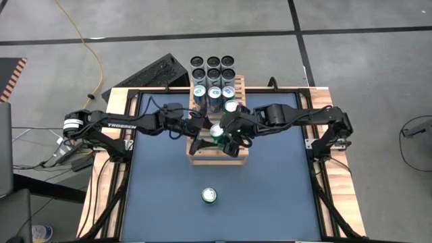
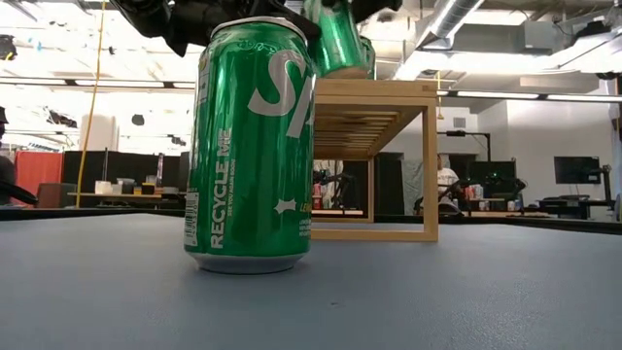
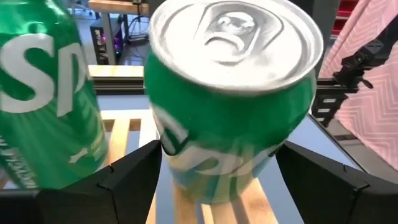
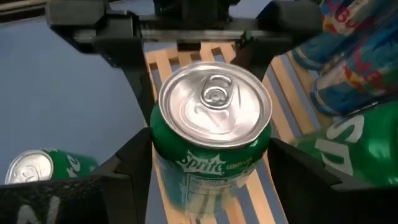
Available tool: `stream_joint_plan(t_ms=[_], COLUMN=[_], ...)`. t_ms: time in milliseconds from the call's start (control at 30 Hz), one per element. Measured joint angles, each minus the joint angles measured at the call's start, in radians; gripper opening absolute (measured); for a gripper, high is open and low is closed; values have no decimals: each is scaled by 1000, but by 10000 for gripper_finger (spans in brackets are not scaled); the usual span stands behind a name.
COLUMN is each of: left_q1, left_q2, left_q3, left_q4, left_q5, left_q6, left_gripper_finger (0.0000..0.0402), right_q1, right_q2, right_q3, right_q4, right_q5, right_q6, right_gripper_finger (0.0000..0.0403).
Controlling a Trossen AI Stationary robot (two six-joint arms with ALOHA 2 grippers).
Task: Place canned beverage on shelf
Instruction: Put the green soda can on the shelf aligned to the other green soda can
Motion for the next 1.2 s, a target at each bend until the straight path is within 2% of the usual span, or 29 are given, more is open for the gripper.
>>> stream_joint_plan(t_ms=[200,467,800,1200], left_q1=[-1,-1,-1,-1], left_q2=[0,1,4,-4], left_q3=[0,-1,-5,3], left_q4=[14,98,80,158], left_q5=[-1,70,100,95], left_q6=[-26,-99,-146,-188], left_gripper_finger=[301,301,299,274], right_q1=[-1,1,1,-7], right_q2=[0,14,62,-8], right_q3=[0,5,4,44], right_q4=[10,30,68,48], right_q5=[-13,-24,-61,-71], right_q6=[-2,1,-23,-28], right_gripper_finger=[255,255,255,255])
